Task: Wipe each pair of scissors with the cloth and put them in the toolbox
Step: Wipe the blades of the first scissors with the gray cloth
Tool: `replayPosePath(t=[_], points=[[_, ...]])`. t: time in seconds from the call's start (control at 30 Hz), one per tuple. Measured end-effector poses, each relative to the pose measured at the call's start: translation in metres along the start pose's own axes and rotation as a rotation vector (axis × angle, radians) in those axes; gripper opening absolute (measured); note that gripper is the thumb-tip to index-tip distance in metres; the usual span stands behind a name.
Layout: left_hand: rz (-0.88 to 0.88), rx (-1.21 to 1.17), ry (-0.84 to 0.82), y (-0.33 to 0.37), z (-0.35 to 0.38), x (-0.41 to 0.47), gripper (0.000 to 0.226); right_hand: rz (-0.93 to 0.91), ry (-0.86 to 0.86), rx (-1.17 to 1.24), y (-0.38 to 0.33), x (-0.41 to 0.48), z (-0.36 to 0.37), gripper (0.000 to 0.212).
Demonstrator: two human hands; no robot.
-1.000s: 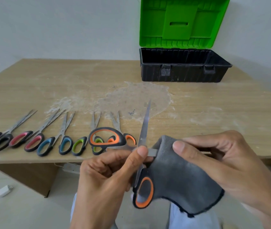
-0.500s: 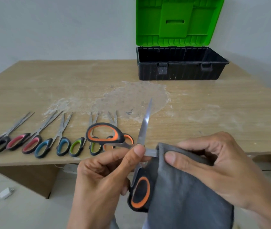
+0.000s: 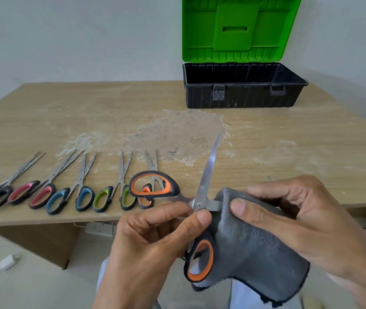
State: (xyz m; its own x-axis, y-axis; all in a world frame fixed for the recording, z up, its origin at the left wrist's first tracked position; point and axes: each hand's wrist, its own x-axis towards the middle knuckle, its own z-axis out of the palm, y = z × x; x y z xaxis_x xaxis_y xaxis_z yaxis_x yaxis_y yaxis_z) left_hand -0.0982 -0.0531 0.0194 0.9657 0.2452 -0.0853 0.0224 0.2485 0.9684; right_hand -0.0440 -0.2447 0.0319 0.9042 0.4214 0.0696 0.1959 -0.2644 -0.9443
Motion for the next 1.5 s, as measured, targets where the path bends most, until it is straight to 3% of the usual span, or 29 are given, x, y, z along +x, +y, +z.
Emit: replayPosePath(t=[0.1,0.23,0.33,0.47,0.63,0.77,0.9,1.07,1.27,1.5], points=[[-0.010,-0.038,0.012,0.002,0.001,0.001,0.009,-0.025,-0.008,0.035,-0.002,0.003,0.003,0.023],[0.019,-0.015,-0.006,0.006,-0.010,0.002,0.024,-0.014,-0.021,0.011,-0.004,0.003,0.001,0.020],[0.035,-0.001,-0.036,0.007,-0.014,0.002,0.017,-0.028,0.021,-0.017,-0.003,0.001,-0.005,0.021],[0.020,0.059,-0.108,0.005,-0.002,-0.002,0.024,-0.069,-0.064,-0.058,-0.006,0.001,0.000,0.020],[0.001,0.079,-0.077,-0.001,-0.002,-0.002,0.032,-0.085,-0.074,-0.111,-0.007,0.003,0.004,0.015],[-0.056,0.021,-0.066,0.000,-0.007,-0.002,0.028,-0.042,-0.086,-0.127,-0.003,0.001,-0.001,0.027],[-0.091,0.031,-0.017,-0.004,-0.012,0.000,0.034,-0.011,-0.059,-0.138,-0.002,-0.002,-0.006,0.023],[-0.078,0.048,-0.096,0.002,-0.006,-0.001,0.024,-0.043,-0.070,-0.075,-0.005,0.002,0.006,0.031],[0.005,-0.015,-0.025,0.000,-0.026,0.003,0.050,-0.033,-0.070,-0.093,-0.005,0.007,0.000,0.030],[-0.024,-0.082,-0.079,-0.001,-0.018,0.003,0.030,-0.078,-0.063,-0.075,-0.001,0.006,0.011,0.038]])
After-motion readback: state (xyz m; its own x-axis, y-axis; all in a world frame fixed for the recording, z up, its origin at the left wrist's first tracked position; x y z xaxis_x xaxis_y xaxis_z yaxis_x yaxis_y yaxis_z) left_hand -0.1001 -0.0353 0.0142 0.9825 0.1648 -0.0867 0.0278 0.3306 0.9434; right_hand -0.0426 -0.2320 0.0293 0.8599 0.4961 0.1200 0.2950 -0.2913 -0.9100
